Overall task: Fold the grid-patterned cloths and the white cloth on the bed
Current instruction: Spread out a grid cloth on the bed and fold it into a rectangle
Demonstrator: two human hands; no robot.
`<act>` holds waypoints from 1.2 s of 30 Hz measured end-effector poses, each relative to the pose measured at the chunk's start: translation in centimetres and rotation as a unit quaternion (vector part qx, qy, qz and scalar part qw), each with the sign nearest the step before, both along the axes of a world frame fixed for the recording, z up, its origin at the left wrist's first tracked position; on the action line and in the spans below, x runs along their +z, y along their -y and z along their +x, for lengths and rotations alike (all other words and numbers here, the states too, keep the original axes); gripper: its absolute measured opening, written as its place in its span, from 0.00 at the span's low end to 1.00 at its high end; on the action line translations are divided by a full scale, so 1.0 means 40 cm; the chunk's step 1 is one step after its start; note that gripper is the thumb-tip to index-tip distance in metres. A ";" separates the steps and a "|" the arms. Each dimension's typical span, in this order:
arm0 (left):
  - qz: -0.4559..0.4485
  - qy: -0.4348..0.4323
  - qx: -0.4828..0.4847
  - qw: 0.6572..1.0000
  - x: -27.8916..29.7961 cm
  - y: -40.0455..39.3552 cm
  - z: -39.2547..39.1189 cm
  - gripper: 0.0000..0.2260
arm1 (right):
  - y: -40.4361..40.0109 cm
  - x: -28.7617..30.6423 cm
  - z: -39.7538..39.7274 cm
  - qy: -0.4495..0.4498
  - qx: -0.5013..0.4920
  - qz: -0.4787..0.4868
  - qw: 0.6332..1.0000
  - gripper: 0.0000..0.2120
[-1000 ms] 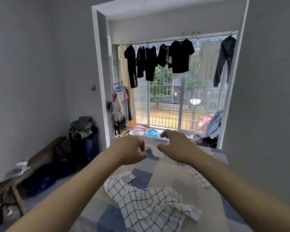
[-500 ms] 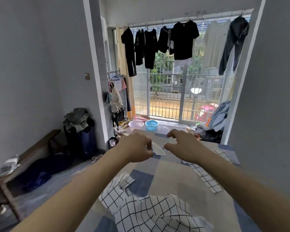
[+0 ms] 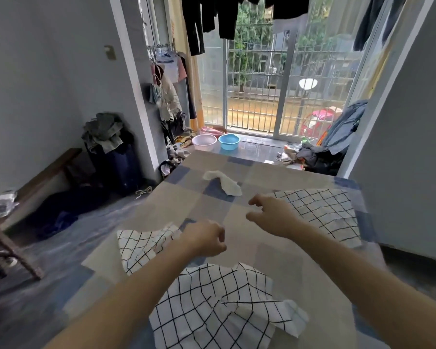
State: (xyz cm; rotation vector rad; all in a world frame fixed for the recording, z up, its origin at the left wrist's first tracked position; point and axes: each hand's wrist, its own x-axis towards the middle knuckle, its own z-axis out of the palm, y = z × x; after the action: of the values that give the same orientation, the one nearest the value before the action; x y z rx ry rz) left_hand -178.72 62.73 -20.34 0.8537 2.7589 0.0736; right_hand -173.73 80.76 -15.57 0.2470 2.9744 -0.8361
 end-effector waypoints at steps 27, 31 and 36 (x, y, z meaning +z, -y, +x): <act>-0.038 0.172 -0.027 0.984 -0.519 -0.008 0.095 0.28 | -0.129 -0.565 0.123 0.240 -0.143 -0.127 0.952 0.25; -0.039 0.177 -0.028 0.983 -0.523 -0.005 0.093 0.28 | -0.109 -0.573 0.085 0.206 -0.203 -0.183 0.940 0.18; -0.033 0.185 -0.029 0.982 -0.530 -0.001 0.095 0.28 | -0.092 -0.536 0.057 0.205 -0.295 -0.352 0.864 0.21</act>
State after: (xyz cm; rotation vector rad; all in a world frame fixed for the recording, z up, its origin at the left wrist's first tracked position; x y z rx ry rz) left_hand -174.91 62.75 -41.52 0.8087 2.3764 0.1153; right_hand -171.45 84.44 -37.01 1.1413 2.0150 -1.5988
